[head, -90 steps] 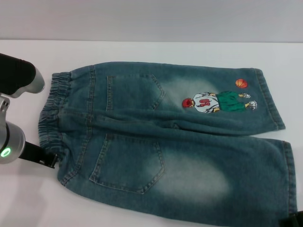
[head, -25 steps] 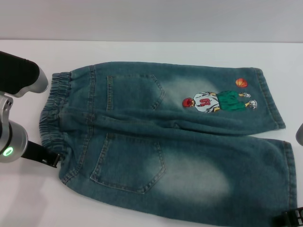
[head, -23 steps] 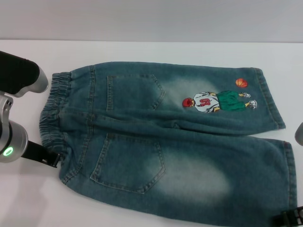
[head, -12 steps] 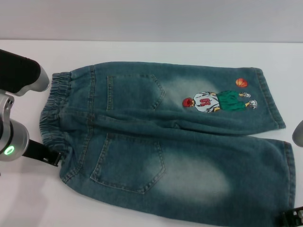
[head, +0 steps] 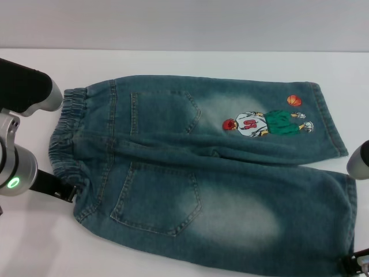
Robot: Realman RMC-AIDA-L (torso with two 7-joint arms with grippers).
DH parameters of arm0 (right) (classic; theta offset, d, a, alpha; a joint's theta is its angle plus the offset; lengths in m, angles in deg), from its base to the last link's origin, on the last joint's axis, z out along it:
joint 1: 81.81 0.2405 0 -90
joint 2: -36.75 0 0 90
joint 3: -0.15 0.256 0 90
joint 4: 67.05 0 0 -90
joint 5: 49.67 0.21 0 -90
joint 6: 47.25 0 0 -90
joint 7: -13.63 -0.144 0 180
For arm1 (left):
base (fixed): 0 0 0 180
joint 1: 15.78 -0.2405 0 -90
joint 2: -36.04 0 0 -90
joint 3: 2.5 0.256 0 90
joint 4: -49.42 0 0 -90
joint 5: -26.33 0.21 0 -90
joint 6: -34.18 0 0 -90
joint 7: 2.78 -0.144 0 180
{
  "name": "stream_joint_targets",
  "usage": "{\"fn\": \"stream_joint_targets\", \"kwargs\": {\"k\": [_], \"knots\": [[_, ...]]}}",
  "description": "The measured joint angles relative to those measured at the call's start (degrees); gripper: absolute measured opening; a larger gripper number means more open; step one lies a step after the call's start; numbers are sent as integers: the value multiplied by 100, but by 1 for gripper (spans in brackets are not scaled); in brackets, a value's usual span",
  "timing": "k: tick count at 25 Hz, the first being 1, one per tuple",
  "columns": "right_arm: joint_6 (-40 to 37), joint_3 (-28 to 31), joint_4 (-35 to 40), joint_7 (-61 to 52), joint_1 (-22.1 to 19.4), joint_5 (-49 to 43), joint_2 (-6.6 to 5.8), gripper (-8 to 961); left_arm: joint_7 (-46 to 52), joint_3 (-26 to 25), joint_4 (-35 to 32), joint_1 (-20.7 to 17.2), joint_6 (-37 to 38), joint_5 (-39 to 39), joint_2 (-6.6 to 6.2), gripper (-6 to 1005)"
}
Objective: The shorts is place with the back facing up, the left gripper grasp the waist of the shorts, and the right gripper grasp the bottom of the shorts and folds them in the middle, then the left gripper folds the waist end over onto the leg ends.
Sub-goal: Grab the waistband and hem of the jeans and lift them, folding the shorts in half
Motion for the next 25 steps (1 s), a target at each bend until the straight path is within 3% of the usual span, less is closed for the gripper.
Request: {"fn": "stream_joint_targets", "kwargs": {"k": [4, 12, 18, 25], "knots": [[3, -10, -23, 0, 70, -1, -4, 44, 0, 0, 4, 0, 8, -6, 0, 1], [303, -82, -179, 0, 102, -67, -38, 8, 3, -11, 45, -6, 74, -9, 0, 1], [1043, -79, -189, 0, 29, -430, -67, 7, 44, -96, 156, -59, 368, -10, 0, 1], [2320, -52, -269, 1, -189, -1004, 40, 6, 56, -241, 133, -120, 1030, -182, -7, 2]]}}
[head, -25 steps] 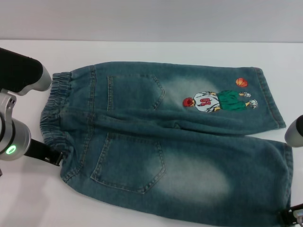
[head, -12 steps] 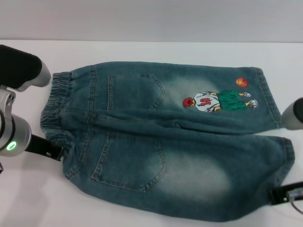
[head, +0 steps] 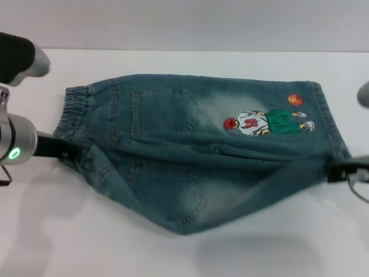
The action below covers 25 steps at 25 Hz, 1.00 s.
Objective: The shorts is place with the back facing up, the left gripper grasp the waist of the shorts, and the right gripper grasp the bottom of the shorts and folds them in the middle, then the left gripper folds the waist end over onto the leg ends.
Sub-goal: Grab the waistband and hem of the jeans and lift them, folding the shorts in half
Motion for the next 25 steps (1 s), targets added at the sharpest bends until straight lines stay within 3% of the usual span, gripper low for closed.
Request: {"fn": "stream_joint_targets", "kwargs": {"k": [6, 14, 25], "knots": [[992, 257, 121, 0, -175, -296, 45, 7, -27, -311, -137, -14, 465, -169, -8, 2], [1451, 851, 158, -10, -298, -305, 59, 7, -34, -614, -278, 127, 1040, -310, -4, 1], [2366, 1124, 502, -335, -412, -307, 74, 6, -3, -726, -785, 511, 1524, -431, -3, 1]]}}
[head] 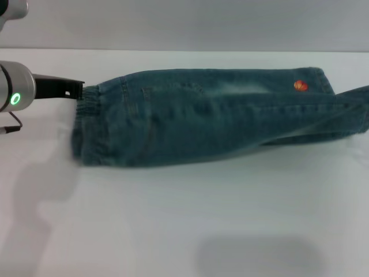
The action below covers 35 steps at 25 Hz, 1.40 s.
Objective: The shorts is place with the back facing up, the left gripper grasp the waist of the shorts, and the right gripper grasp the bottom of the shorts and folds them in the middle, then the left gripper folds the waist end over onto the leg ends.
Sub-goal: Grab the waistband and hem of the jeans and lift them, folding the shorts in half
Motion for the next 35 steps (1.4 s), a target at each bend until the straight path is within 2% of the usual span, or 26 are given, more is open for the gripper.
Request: {"fn": "stream_joint_targets", "kwargs": {"k": [11, 15, 19, 21, 27, 29, 35], "knots": [[437, 183, 243, -329, 90, 36, -5, 6, -42, -85, -264, 234, 217, -111, -9, 2], [445, 155, 254, -336, 118, 40, -8, 7, -101, -53, -134, 254, -145, -107, -17, 2], [443, 129, 305, -335, 160, 61, -9, 7, -447, -61, 285, 188, -987, -81, -18, 7], [439, 118, 317, -335, 169, 64, -9, 7, -640, -49, 367, 135, -1162, -64, -19, 11], [415, 99, 322, -335, 190, 69, -9, 7, -1342, 17, 27, 37, -1088, -459, 1, 21], [411, 80, 322, -335, 191, 71, -9, 7, -1527, 82, -159, 46, -963, -590, 3, 214], [381, 34, 293, -335, 189, 72, -9, 6, -1872, 110, -385, 102, -796, -864, 3, 486]]}}
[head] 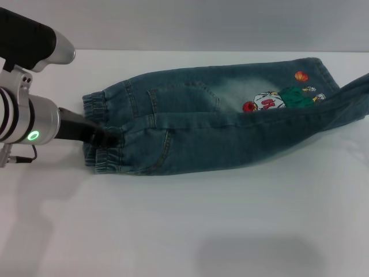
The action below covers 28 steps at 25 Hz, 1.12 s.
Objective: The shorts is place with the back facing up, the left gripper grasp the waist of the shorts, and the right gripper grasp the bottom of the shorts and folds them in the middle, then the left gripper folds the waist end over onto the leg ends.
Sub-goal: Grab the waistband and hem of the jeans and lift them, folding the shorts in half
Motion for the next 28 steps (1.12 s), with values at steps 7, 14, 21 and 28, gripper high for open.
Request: {"fn": "stream_joint_targets", "kwargs": {"k": [7, 14, 21, 28], "knots": [[-8, -81, -23, 0, -17, 0, 0, 6, -130, -31, -123, 27, 198, -4, -11, 693], [-8, -108, -58, 0, -28, 0, 0, 7, -153, -41, -476, 157, 242, -16, -6, 812], [-7, -137, -80, 0, -25, 0, 0, 7, -164, -51, -707, 246, 242, -77, -7, 812], [-6, -147, -121, 0, -29, 0, 0, 7, -165, -69, -592, 222, 247, -84, -10, 764]]}}
